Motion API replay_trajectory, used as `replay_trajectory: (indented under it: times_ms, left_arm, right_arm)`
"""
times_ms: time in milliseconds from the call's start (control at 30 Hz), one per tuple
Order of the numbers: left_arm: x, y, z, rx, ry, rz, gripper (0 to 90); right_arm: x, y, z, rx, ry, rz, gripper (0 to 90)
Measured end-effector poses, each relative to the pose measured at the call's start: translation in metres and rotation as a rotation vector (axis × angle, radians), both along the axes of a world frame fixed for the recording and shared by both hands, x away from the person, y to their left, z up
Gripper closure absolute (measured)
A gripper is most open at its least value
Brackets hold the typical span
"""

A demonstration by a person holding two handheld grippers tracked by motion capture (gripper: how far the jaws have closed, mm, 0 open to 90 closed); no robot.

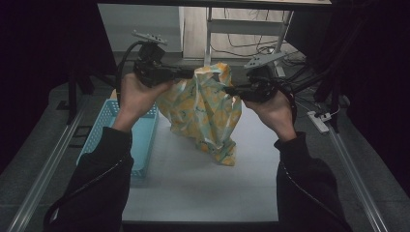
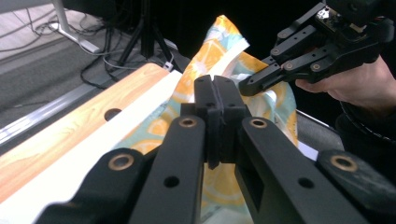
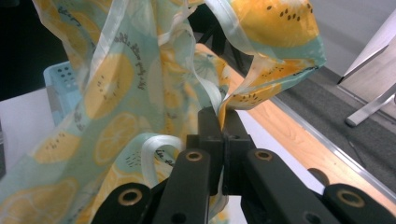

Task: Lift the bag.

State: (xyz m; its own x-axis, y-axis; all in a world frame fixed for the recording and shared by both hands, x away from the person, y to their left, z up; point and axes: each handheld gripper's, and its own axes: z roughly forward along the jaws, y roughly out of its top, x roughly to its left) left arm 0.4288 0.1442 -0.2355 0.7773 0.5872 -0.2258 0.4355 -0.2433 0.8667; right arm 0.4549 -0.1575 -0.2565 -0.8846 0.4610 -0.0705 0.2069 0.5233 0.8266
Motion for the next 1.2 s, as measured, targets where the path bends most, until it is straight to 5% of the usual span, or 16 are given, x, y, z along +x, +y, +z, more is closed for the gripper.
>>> replay_trajectory:
  times_ms: [367,867,1200]
  left_arm:
    - [0.004,0.002,-0.004,0.003,-0.009,0.028,89.7]
    - [0.022,-0.012,-0.034,0.075,-0.005,0.046,89.4]
    - [0.040,-0.016,-0.066,0.119,0.047,0.062,88.4]
  right_arm:
    - [0.002,-0.004,0.007,0.015,-0.017,-0.024,90.0]
    - [0.019,-0.009,-0.027,-0.015,0.010,-0.072,89.1]
    - [0.034,-0.009,-0.058,-0.030,0.062,-0.103,85.3]
